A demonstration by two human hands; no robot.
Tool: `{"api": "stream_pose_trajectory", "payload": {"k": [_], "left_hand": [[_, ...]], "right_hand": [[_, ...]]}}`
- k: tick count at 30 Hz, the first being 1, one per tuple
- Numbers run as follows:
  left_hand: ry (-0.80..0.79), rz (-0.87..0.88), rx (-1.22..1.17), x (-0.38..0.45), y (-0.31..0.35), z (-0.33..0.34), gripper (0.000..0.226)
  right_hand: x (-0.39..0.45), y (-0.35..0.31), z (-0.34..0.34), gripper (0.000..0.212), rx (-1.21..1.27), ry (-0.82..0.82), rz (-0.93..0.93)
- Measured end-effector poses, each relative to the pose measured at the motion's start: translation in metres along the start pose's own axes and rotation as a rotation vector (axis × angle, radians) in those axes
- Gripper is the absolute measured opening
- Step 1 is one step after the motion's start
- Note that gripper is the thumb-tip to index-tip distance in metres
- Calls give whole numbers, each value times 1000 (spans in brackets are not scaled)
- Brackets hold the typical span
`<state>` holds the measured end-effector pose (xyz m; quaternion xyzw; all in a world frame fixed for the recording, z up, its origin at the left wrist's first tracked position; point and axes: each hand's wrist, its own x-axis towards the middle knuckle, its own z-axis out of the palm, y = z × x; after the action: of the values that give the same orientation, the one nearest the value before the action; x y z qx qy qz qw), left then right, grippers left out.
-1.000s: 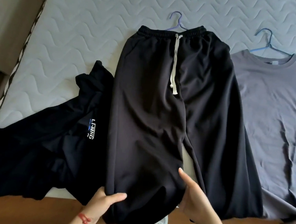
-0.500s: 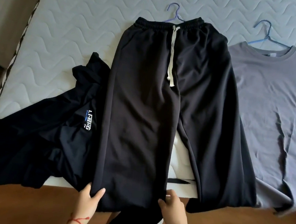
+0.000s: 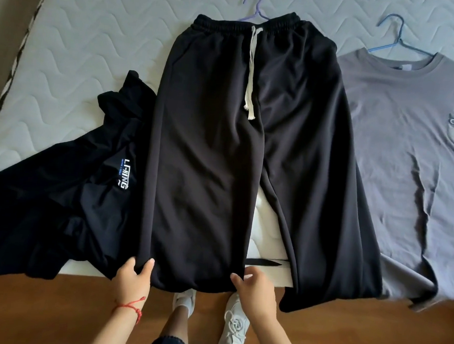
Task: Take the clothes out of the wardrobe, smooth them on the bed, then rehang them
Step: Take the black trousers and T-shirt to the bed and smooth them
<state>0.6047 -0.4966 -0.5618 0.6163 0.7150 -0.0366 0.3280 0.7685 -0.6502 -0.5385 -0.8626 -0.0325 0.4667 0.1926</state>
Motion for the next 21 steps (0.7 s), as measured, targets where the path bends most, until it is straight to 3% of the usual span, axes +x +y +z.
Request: {"api": "stream_pose_trajectory", "payload": {"k": [3,5,8,11,14,16,17,19,21], "left_hand": [[98,28,38,-2,4,-6,23],[186,106,85,-7,8,-6,30],[319,350,155,-22,22,-1,40],[203,644,125,-45,51,19,27],[-46,785,131,-66,83,52,25],[-175,707,226,-74,103,70,26],[-226,643,314,-74,110,77,30],[-221,604,461,-69,122,84,33],[-221,614,545,-62,131,86,29]], "right_hand": [[0,-7,4,13,-69,18,-20],[-3,-11,-2,15,-97,101,-5],[-1,-5,-24,24,-193,429,-135],[16,15,-47,39,-397,662,-210],[26,25,-67,36,-554,506,-151],[29,24,-70,32,-602,423,-173],[30,23,-69,44,-584,378,-225],[35,22,-64,66,-563,322,-319],[32,15,-60,62,-605,295,-381]]}}
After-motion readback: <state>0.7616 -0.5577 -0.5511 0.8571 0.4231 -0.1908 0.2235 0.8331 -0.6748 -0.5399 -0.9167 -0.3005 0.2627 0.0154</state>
